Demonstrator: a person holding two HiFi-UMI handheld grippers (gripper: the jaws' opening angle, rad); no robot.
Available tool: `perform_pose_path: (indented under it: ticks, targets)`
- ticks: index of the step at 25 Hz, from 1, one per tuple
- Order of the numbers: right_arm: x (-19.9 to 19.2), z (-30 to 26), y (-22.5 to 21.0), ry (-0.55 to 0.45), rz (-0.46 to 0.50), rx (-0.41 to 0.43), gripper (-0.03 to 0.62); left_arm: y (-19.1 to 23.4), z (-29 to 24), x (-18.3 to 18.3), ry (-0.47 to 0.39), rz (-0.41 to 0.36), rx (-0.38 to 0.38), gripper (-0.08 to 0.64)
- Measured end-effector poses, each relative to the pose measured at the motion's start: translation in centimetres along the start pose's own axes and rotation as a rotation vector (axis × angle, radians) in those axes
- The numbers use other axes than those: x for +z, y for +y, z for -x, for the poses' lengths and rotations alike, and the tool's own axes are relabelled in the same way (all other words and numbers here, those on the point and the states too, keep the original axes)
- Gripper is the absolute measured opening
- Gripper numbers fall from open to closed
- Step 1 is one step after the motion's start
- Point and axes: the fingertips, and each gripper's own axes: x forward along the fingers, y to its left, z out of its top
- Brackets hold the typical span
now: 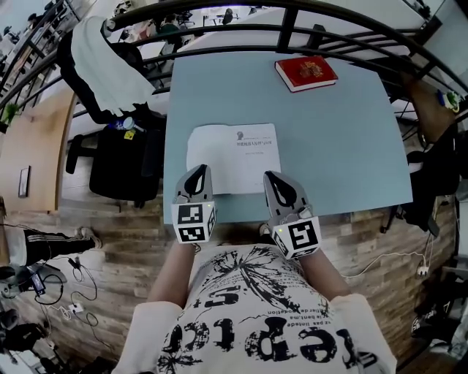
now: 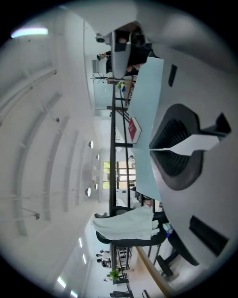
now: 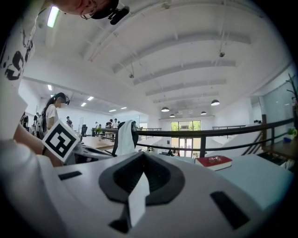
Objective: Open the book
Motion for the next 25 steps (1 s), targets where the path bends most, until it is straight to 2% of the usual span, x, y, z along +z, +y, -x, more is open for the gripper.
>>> perform_pose_path:
  ticks: [5,11,15,25]
  targets:
    - [1.7,0.5,-1.3,-0.054,0.004,0.004,0.009,-2.6,1.6,5.7,-0.165,-0.028,-0.068,0.025]
    - [3.0,1.1,-2.7,-0.098,0.02,0.009,0.009,-4.7,3.5,9.4,-0.286,-0.058,-0.146,0.023]
    - [3.8,1.4,-3.3,-0.102,0.037,0.018,0.009,-6.1,4.1,10.2,-0.314,-0.098,-0.164,0.023]
    - [3.8,1.7,-4.6,-0.091,0.046,0.008,0.009,-8.0,3.8,10.7,-0.305,-0.092,-0.2,0.023]
